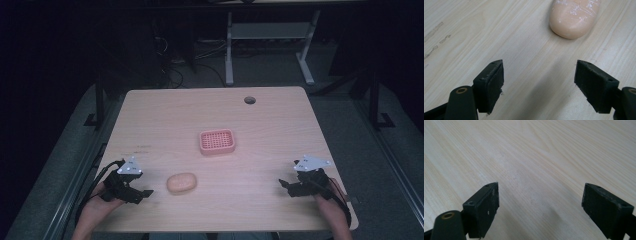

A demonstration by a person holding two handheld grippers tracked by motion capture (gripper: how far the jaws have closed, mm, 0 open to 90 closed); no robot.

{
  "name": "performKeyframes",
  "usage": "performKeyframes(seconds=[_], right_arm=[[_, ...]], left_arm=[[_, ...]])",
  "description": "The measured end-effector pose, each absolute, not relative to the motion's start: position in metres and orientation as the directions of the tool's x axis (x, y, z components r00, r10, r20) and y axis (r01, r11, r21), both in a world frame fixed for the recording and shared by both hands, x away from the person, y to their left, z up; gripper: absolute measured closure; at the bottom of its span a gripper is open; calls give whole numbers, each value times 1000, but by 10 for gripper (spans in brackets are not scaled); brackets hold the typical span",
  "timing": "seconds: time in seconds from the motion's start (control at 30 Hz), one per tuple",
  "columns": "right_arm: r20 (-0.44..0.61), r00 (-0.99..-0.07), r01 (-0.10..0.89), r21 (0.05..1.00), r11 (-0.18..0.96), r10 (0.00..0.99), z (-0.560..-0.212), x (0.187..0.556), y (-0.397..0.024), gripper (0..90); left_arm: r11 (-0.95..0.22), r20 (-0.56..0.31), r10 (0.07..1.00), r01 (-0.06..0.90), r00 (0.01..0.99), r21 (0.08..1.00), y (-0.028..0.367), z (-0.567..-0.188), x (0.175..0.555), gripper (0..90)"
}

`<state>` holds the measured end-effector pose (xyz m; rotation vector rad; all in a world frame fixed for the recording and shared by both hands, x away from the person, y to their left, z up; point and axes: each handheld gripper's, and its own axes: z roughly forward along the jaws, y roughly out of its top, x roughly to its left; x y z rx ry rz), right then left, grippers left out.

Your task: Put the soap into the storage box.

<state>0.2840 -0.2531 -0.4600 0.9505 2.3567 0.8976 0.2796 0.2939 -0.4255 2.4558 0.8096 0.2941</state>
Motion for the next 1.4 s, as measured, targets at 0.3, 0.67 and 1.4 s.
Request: performKeyframes(seconds=[0.3, 0.67, 1.4], right_arm=[[-156, -665, 442, 706, 553, 730, -460, 284, -252, 138], [-160, -669, 440, 702, 559, 726, -460, 284, -252, 138], [-163, -672, 435, 703, 563, 723, -460, 284, -252, 138]], left_arm=[[-690, 48, 591, 473, 805, 547, 288, -425, 282, 227], [-689, 38, 579, 464, 814, 557, 282, -423, 281, 223], [-712, 41, 553, 446, 832, 543, 269, -423, 283, 205]])
